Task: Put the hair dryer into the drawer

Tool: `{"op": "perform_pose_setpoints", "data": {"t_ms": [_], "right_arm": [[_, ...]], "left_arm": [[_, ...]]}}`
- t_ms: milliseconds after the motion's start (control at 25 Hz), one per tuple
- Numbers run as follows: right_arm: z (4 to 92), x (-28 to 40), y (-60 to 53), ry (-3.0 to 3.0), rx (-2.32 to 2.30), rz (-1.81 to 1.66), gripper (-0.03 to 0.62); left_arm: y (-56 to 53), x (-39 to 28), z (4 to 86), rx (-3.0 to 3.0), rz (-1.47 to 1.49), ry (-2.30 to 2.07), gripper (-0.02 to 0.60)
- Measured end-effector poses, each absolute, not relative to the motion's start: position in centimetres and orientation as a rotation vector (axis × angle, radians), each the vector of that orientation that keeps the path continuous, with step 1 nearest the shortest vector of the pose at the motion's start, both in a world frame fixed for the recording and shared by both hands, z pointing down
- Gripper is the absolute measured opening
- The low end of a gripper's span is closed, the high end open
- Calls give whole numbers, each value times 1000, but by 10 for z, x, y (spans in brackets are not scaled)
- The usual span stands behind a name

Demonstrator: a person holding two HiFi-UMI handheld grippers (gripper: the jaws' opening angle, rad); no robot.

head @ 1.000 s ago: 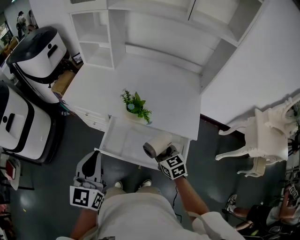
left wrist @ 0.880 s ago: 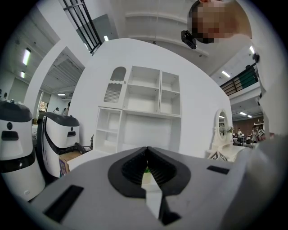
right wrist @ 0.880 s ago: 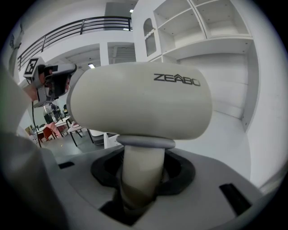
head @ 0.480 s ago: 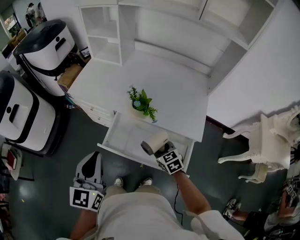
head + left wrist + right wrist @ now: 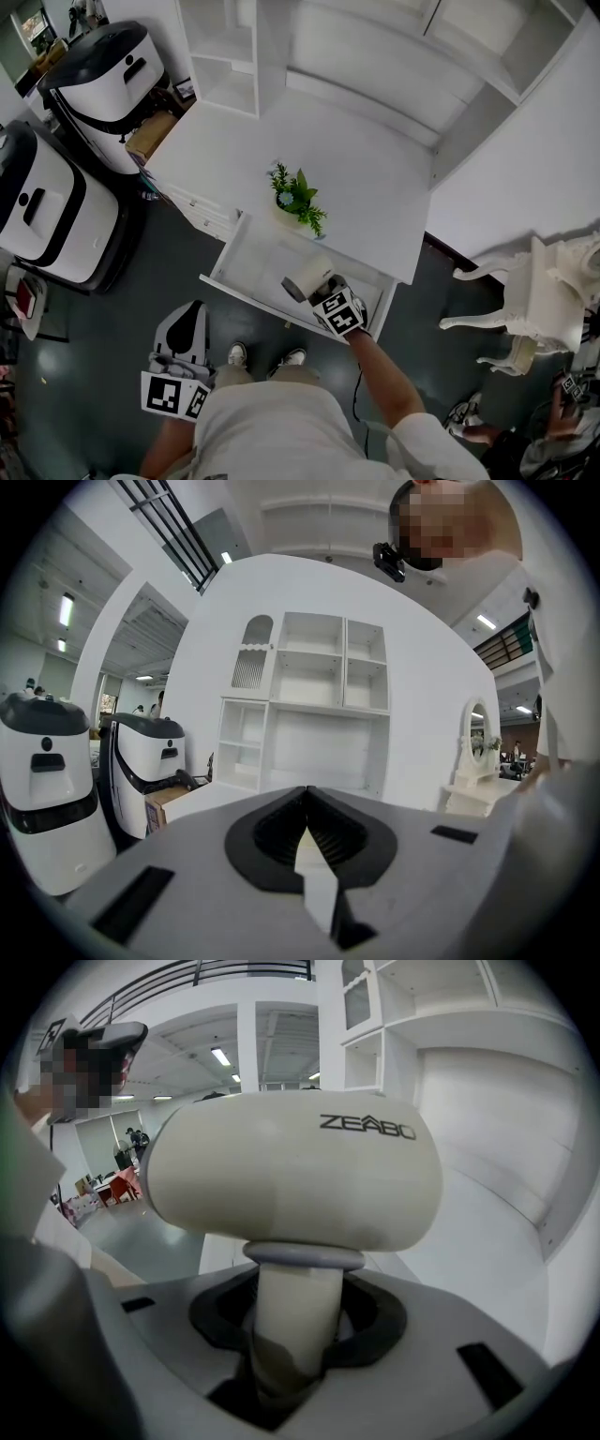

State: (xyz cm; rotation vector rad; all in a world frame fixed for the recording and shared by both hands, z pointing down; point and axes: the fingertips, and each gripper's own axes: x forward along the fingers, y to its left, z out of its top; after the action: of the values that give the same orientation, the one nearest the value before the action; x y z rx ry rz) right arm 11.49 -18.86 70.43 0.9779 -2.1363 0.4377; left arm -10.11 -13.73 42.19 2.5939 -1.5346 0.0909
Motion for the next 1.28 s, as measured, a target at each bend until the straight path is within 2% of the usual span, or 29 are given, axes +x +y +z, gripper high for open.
{"op": "perform_pose_setpoints", "data": {"t_ms": [1280], "right_arm": [[821, 111, -205, -1890, 694, 361, 179]], "left_arm": [[-120, -127, 453, 2461, 253, -1624, 17]]}}
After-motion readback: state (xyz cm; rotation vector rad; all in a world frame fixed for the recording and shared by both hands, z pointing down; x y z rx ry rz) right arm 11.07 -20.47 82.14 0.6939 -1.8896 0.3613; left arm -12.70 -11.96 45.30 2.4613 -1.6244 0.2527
